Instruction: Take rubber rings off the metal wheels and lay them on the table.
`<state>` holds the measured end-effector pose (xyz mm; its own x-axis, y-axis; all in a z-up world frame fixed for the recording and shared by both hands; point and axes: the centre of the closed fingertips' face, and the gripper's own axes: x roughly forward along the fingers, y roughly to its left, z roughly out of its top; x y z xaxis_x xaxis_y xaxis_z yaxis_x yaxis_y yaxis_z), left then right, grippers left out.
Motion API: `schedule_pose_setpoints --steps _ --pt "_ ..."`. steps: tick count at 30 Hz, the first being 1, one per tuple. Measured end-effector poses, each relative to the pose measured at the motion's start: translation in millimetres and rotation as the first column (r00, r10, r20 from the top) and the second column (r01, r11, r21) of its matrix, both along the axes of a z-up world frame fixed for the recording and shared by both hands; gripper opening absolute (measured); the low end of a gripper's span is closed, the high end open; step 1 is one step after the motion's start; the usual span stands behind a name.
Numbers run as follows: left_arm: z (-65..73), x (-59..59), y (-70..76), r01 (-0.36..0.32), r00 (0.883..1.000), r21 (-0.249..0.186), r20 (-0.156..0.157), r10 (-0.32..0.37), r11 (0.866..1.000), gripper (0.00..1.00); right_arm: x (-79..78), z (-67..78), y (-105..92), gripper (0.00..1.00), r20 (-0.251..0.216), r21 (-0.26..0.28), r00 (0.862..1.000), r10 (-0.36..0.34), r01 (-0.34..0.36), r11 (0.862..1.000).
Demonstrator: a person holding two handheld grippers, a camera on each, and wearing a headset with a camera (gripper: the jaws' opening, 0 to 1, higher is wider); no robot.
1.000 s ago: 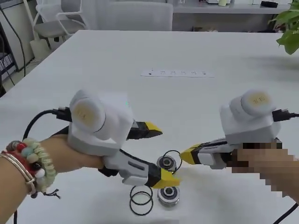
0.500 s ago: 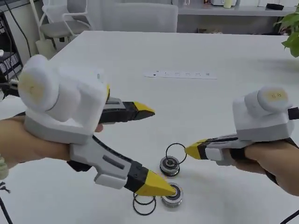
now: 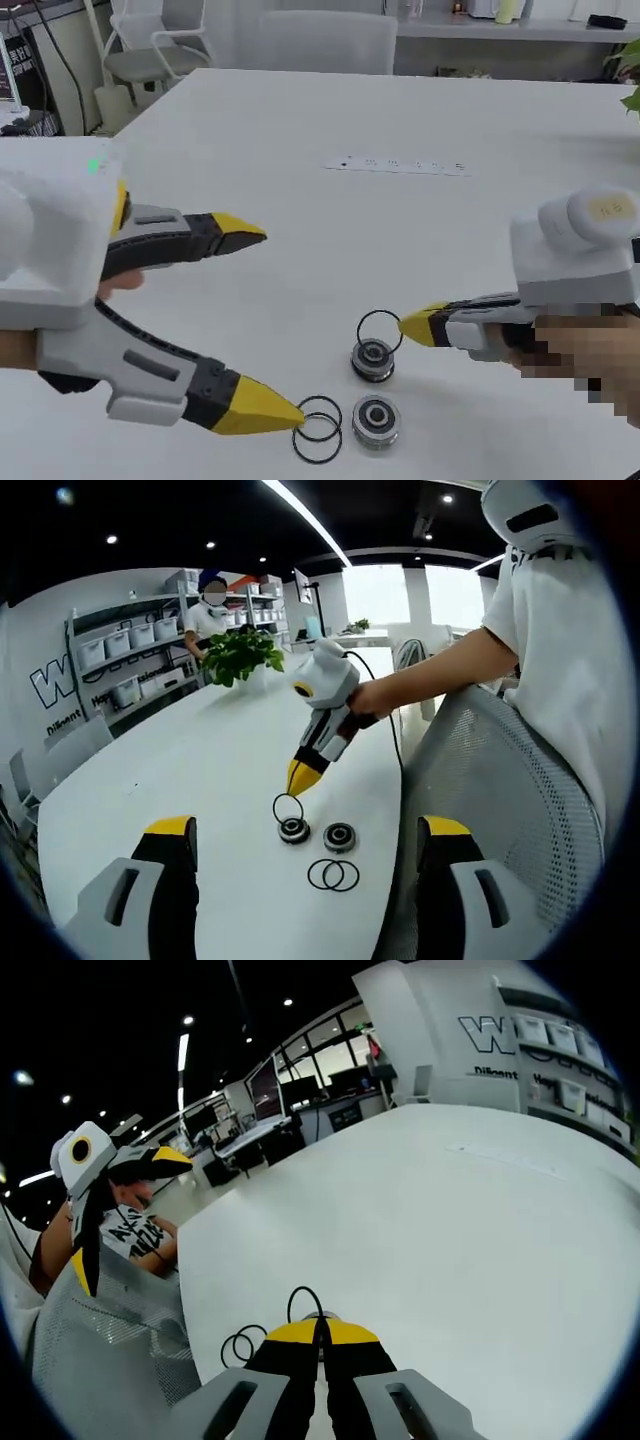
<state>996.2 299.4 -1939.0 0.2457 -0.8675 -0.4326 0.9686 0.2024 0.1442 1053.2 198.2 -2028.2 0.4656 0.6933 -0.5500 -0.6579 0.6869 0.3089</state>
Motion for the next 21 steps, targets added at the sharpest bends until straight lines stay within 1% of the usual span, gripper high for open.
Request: schedule_pose_setpoints --steps 1,4,7,9,10,12,13,15,21 --pt "-1.9 -0.8 3.8 -0.009 1.000 0.001 -0.004 0.009 1.000 0.90 -0.3 0.2 0.7 0.00 -0.002 0.004 1.000 0.002 -0.002 1.000" --pt "-11.1 -4.6 21.1 -0.054 0.998 0.004 -0.032 0.054 0.999 0.90 -0.1 2.8 2.1 0.00 -0.001 0.015 1.000 0.001 -0.001 1.000" --pt "-19.9 -4.5 34.9 -0.100 0.994 0.021 -0.044 0.101 0.995 0.90 -0.1 5.3 4.0 0.00 -0.001 0.027 1.000 0.002 -0.002 1.000" --pt "-25.0 -7.3 43.9 -0.118 0.992 0.037 -0.049 0.120 0.992 0.90 -0.6 5.9 5.2 0.00 -0.002 0.027 1.000 0.004 -0.004 1.000" --pt "-25.5 -7.9 45.3 -0.122 0.991 0.037 -0.050 0.123 0.992 0.90 -1.2 5.3 5.7 0.00 -0.003 0.022 1.000 0.007 -0.007 1.000" --pt "-28.5 -9.3 52.5 -0.149 0.987 0.033 -0.062 0.150 0.988 0.91 -3.0 3.0 7.3 0.00 -0.003 0.003 1.000 0.017 -0.017 1.000" --pt "-30.3 -10.4 55.7 -0.163 0.984 0.030 -0.071 0.165 0.986 0.91 -3.9 2.8 9.1 0.00 -0.003 0.000 1.000 0.024 -0.024 1.000" --pt "-33.7 -12.7 59.1 -0.175 0.981 0.030 -0.078 0.177 0.984 0.91 -5.0 3.1 11.8 0.00 -0.004 0.001 0.999 0.034 -0.034 0.999" --pt "-42.6 -15.5 62.7 -0.199 0.975 0.033 -0.098 0.201 0.979 0.91 -7.4 3.9 16.2 0.00 -0.004 -0.007 0.999 0.054 -0.054 0.999"
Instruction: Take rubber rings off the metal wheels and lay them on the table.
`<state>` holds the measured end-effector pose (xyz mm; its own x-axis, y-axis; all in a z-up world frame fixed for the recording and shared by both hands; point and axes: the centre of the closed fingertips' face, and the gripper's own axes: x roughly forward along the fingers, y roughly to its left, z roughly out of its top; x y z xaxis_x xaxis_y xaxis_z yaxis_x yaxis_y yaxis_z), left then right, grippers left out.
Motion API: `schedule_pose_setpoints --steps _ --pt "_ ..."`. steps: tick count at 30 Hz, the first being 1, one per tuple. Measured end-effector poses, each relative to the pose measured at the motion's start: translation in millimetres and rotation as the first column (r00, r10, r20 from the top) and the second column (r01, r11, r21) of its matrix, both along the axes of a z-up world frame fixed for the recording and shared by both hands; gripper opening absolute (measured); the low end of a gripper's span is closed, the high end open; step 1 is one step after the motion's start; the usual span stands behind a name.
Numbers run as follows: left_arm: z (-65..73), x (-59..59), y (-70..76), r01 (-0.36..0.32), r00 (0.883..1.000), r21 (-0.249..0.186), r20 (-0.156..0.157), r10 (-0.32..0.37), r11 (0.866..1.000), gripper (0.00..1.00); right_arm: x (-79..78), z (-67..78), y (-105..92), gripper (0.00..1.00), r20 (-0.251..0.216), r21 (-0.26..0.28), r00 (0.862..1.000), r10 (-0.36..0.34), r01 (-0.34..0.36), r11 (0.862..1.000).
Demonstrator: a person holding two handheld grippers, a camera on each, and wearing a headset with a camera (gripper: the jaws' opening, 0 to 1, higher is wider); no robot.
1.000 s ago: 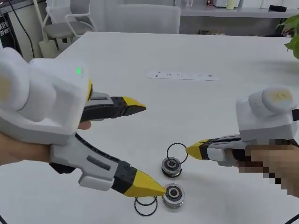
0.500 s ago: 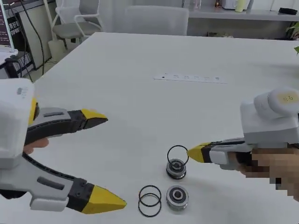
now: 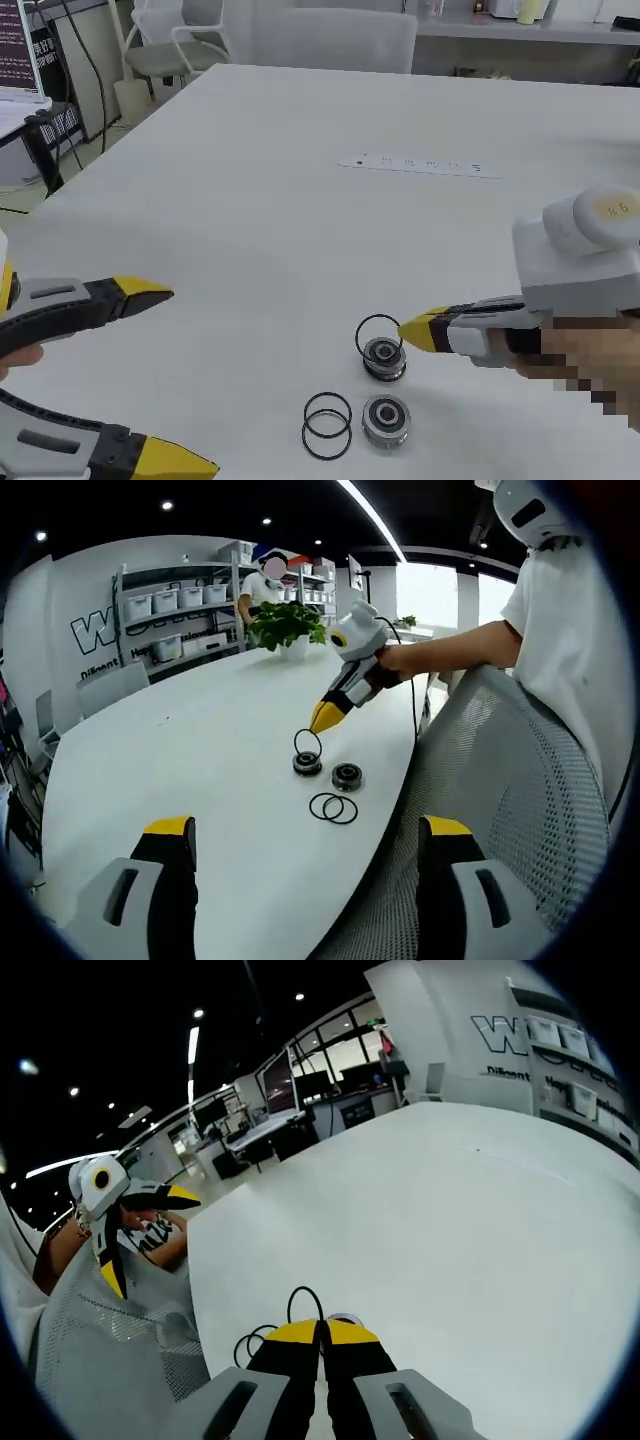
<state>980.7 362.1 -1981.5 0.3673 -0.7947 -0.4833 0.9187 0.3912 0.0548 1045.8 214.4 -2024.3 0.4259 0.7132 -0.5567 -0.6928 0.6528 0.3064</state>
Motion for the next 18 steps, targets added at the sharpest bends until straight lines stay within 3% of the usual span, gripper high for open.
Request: schedule_pose_setpoints --steps 6,12,15,18 --pt "-10.5 -3.5 -1.9 -0.002 1.000 0.015 -0.024 0.002 1.000 0.90 -2.5 4.3 6.4 0.00 0.005 0.009 1.000 0.014 -0.015 1.000" --pt "-11.6 -4.9 -6.6 0.004 0.999 0.002 -0.033 -0.004 1.000 0.90 -7.5 5.7 17.1 0.00 0.011 0.003 0.998 0.054 -0.054 0.999" --pt "-17.0 -10.1 -8.8 0.033 0.999 0.036 -0.030 -0.031 0.999 0.88 -11.6 8.3 26.0 0.00 0.011 0.008 0.997 0.081 -0.081 0.997" --pt "-18.4 -10.5 -8.8 0.037 0.999 0.042 -0.034 -0.036 0.998 0.89 -15.3 7.4 33.8 0.00 0.014 0.002 0.994 0.108 -0.108 0.994"
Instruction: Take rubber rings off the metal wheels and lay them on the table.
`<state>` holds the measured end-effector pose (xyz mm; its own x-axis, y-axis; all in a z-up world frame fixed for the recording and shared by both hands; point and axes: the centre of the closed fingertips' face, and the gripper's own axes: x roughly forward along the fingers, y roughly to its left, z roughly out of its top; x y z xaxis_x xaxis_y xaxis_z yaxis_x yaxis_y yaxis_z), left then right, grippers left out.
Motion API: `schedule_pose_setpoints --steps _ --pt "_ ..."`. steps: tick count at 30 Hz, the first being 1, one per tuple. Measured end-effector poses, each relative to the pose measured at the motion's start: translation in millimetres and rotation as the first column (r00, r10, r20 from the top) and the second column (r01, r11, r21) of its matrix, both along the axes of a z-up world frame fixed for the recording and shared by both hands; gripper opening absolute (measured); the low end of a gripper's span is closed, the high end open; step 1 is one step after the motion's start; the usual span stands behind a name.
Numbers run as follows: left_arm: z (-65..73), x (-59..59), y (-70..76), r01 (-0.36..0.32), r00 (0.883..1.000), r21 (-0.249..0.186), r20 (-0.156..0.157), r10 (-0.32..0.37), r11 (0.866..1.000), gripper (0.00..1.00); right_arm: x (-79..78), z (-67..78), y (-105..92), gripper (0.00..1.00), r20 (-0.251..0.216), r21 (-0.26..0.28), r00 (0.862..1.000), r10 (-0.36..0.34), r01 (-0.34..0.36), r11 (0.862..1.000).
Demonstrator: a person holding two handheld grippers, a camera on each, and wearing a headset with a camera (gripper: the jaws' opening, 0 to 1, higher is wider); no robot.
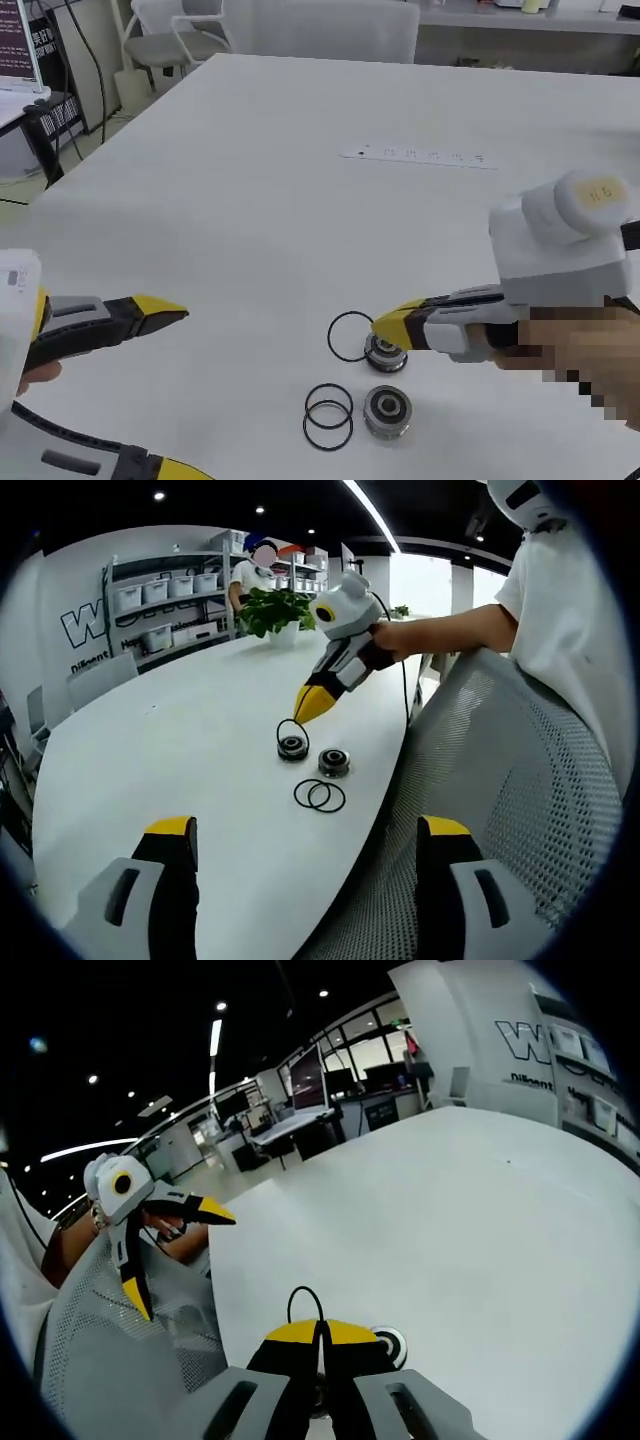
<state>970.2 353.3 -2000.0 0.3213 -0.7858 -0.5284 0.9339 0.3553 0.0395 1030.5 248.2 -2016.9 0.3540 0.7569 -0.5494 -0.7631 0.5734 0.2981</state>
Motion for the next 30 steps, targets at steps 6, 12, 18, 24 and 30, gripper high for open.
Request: schedule_pose_setpoints --steps 6,12,18,24,30 --pt "-5.0 0.5 2.1 -0.009 1.000 0.021 -0.004 0.009 1.000 0.92 -14.2 -15.4 16.0 0.00 0.014 -0.088 0.996 0.090 -0.088 0.992" --pt "-5.6 2.4 4.7 -0.035 0.999 0.010 -0.019 0.035 0.999 0.93 -20.2 -25.7 26.1 0.00 0.028 -0.132 0.990 0.135 -0.130 0.983" --pt "-10.0 2.0 7.2 -0.042 0.998 0.027 -0.035 0.043 0.999 0.93 -22.8 -33.3 31.0 0.00 0.022 -0.139 0.989 0.144 -0.139 0.980" --pt "-7.9 4.1 7.5 -0.051 0.998 0.015 -0.031 0.052 0.999 0.92 -24.9 -39.9 37.1 0.00 0.014 -0.140 0.988 0.154 -0.150 0.979" --pt "-9.7 6.1 9.2 -0.058 0.998 0.018 -0.035 0.059 0.998 0.92 -24.9 -48.3 36.5 0.00 0.017 -0.178 0.985 0.170 -0.165 0.970"
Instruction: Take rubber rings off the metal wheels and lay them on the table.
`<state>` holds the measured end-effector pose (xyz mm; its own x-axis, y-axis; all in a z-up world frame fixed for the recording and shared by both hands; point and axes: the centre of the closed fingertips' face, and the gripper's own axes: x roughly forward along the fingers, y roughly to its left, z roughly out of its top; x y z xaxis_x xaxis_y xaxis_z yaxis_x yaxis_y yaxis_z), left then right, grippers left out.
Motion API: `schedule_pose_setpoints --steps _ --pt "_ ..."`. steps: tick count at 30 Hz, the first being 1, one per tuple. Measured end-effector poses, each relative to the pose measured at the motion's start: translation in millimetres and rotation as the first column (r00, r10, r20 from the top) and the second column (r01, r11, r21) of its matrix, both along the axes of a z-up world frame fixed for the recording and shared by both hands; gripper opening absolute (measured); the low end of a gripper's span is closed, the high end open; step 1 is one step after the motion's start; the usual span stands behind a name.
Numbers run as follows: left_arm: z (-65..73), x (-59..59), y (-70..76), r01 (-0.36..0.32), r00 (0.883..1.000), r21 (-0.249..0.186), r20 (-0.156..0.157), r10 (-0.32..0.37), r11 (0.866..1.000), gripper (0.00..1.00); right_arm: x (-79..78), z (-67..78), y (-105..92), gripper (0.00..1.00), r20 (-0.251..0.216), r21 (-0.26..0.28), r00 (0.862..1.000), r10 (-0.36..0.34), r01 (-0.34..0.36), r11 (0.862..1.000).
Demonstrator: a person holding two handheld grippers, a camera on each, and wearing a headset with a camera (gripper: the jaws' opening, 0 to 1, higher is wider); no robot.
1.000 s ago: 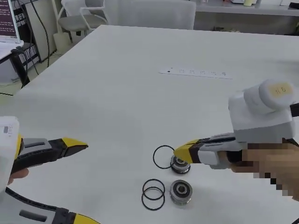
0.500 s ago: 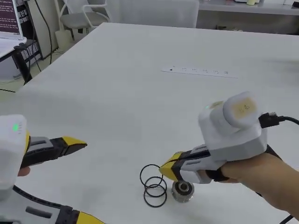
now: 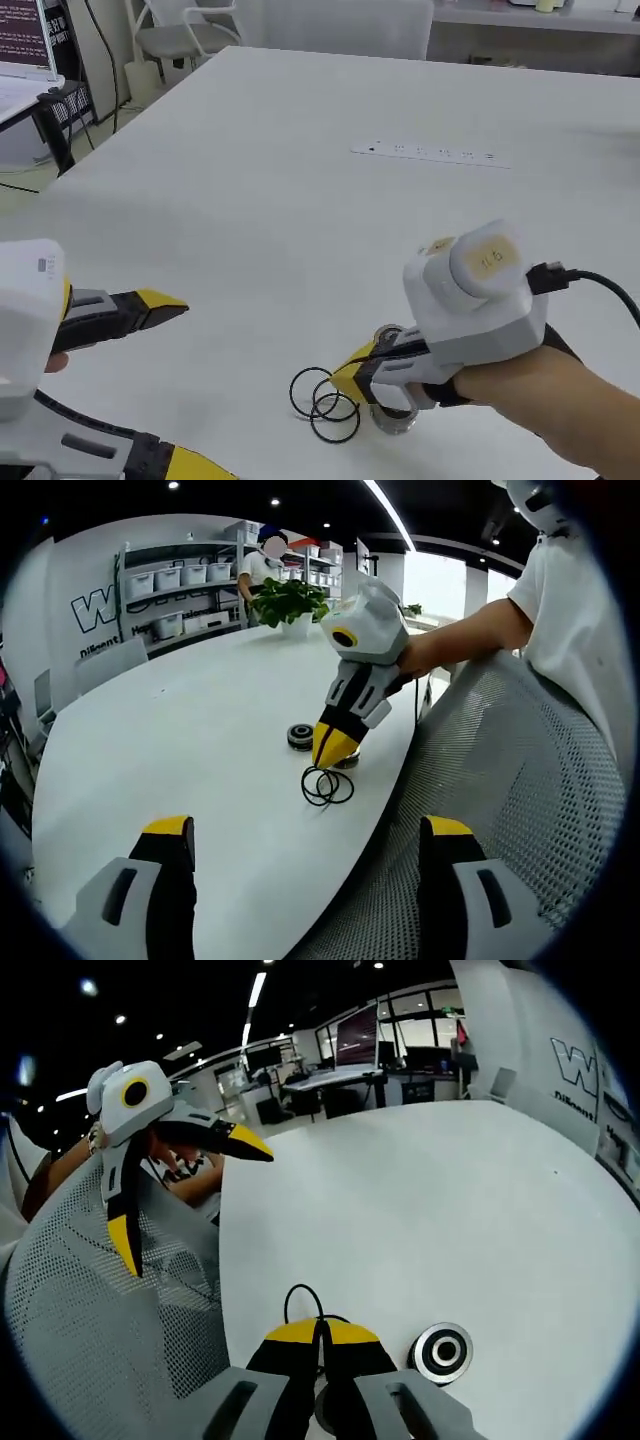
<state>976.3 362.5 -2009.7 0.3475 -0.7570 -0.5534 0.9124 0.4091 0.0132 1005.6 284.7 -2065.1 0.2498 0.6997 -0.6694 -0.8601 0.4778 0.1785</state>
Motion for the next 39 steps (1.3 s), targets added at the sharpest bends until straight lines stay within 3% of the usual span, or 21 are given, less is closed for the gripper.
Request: schedule_pose_setpoints --steps 9,14,21,30,36,39 --pt "-1.2 2.8 1.8 -0.018 1.000 -0.009 -0.013 0.017 1.000 0.91 4.1 -4.2 -2.0 0.00 0.001 -0.007 1.000 -0.014 0.014 1.000" --pt "-2.1 4.1 3.0 -0.029 0.999 -0.005 -0.015 0.029 1.000 0.90 4.2 -8.7 -2.4 0.02 0.033 -0.040 0.999 0.009 -0.008 0.999" --pt "-2.9 4.9 4.6 -0.043 0.999 -0.002 -0.018 0.043 0.999 0.89 9.1 -6.3 -3.5 0.04 0.058 -0.043 0.998 0.008 -0.006 0.999" --pt "-4.7 4.3 5.7 -0.047 0.999 0.007 -0.027 0.047 0.999 0.88 23.0 13.7 -11.5 0.05 0.091 0.012 0.995 -0.045 0.044 0.999" --pt "-5.9 3.5 5.7 -0.046 0.998 0.013 -0.031 0.046 0.999 0.88 34.8 36.3 -16.5 0.08 0.131 0.093 0.987 -0.091 0.079 0.993" --pt "-5.5 3.8 6.0 -0.048 0.998 0.013 -0.029 0.049 0.999 0.88 40.4 41.0 -24.8 0.08 0.147 0.099 0.983 -0.111 0.097 0.990"
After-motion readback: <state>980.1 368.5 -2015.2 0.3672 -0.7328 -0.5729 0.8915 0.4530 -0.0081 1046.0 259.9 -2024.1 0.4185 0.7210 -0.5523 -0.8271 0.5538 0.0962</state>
